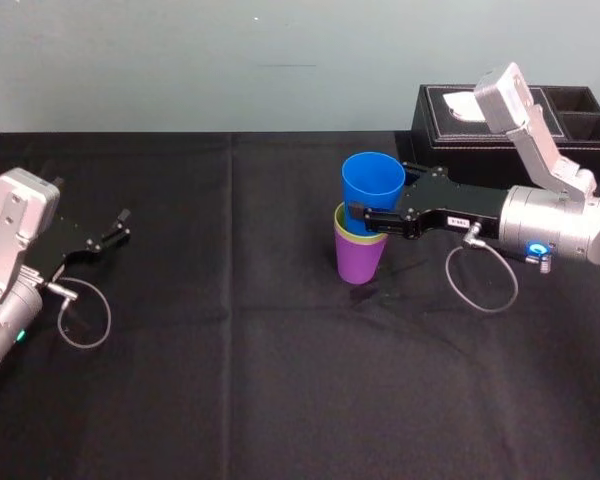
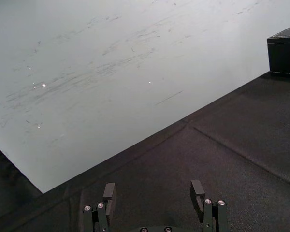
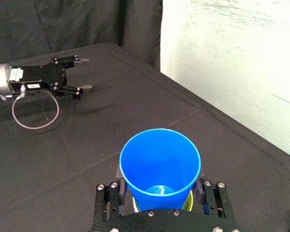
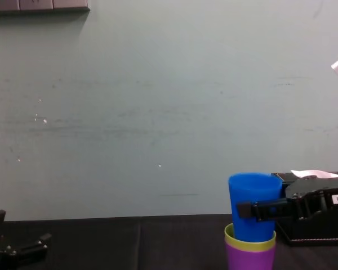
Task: Stack the three plastic cups sequentially using one hand.
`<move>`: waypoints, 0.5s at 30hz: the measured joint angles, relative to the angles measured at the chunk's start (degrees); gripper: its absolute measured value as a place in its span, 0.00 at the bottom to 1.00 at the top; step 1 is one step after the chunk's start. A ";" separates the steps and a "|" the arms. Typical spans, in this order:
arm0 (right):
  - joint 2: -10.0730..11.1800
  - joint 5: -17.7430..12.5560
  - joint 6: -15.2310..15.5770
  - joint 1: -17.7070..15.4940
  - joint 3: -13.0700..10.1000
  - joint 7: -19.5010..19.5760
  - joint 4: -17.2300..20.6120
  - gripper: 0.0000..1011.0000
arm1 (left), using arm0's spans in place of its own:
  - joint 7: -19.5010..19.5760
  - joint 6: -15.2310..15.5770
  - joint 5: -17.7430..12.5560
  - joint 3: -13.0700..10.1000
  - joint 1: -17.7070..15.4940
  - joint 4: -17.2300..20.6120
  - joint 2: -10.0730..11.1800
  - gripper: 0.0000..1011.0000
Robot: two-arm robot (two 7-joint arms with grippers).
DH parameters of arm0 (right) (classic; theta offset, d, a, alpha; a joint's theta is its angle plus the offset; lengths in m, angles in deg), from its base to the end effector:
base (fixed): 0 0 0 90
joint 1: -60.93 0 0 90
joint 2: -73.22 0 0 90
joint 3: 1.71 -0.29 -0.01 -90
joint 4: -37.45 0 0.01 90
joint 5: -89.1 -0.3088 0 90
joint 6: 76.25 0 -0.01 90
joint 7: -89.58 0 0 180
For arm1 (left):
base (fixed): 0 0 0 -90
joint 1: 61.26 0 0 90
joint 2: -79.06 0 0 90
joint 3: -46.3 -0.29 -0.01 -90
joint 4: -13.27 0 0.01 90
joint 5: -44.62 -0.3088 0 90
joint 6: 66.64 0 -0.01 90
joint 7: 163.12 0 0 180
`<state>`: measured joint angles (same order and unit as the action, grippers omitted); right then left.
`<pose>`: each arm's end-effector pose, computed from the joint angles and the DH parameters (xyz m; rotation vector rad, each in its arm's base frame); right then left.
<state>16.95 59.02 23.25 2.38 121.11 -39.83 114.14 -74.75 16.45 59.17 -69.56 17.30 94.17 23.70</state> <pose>0.4398 -0.0643 -0.2086 -0.2739 -0.0008 -0.5835 0.3581 0.0827 -0.3022 0.3042 -0.2852 1.2482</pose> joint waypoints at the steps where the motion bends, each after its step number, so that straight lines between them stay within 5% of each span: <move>1: 0.00 0.00 0.00 0.00 0.00 0.00 0.00 0.80 | 0.00 0.00 0.00 0.00 0.00 0.00 0.00 1.00; 9: 0.00 0.00 0.01 0.03 0.00 0.01 0.06 0.99 | 0.00 0.00 0.00 0.00 0.00 0.00 0.00 1.00; 15: 0.00 0.00 0.00 0.03 0.00 0.00 0.07 0.99 | 0.00 0.00 0.00 0.00 0.00 0.00 0.00 1.00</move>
<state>16.95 59.01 23.26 2.41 121.11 -39.82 114.20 -74.74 16.45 59.17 -69.56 17.30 94.17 23.70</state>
